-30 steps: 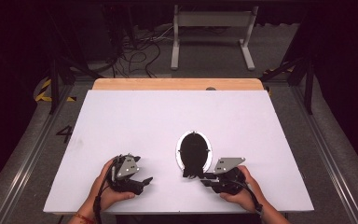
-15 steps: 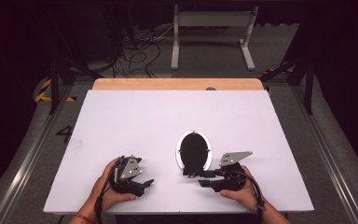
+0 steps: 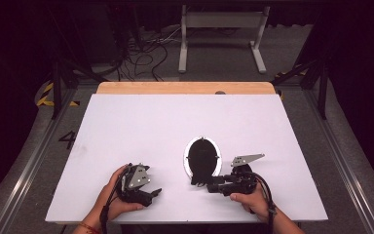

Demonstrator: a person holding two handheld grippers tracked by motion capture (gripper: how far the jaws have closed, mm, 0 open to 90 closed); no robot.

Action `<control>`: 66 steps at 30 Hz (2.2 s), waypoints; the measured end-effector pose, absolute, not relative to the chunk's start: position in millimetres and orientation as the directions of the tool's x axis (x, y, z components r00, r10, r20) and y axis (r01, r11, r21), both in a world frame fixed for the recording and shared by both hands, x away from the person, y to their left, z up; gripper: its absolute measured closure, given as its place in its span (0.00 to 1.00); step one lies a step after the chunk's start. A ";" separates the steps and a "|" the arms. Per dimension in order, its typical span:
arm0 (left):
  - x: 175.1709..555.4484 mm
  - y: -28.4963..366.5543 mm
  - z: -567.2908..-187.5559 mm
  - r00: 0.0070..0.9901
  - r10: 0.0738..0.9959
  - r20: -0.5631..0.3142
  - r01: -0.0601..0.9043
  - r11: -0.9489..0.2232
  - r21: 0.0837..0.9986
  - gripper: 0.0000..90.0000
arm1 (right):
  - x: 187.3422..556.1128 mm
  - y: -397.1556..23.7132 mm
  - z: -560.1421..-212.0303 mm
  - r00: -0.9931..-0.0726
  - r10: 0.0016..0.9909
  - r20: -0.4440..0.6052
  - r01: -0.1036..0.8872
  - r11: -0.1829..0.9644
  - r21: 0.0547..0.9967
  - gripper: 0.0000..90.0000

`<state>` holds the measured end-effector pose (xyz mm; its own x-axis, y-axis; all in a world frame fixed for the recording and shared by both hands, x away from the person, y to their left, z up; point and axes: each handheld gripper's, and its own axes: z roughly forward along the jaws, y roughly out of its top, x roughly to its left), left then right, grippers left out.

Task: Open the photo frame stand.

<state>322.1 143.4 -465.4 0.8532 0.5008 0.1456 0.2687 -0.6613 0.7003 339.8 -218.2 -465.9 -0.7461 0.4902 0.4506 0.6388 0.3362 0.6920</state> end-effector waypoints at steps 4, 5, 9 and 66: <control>322.1 141.8 -465.8 0.857 0.497 0.135 0.270 -0.657 0.704 0.18 | 343.7 -219.7 -466.0 -0.723 0.484 0.493 0.663 0.288 0.691 0.58; 322.4 140.6 -465.7 0.859 0.493 0.138 0.265 -0.659 0.704 0.18 | 344.3 -220.0 -466.0 -0.719 0.485 0.498 0.666 0.277 0.693 0.58; 321.3 135.4 -465.6 0.868 0.478 0.132 0.258 -0.663 0.703 0.18 | 348.4 -222.2 -467.0 -0.681 0.485 0.549 0.702 0.217 0.679 0.57; 398.9 73.7 -463.3 0.860 0.464 -0.211 0.463 -0.538 0.704 0.17 | 338.2 -212.8 -463.6 -0.735 0.546 0.402 0.611 0.276 0.742 0.64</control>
<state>398.9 73.7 -463.3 0.8604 0.4640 -0.2110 0.4630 -0.5382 0.7042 338.2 -212.8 -463.6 -0.7351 0.5459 0.4019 0.6107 0.2760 0.7422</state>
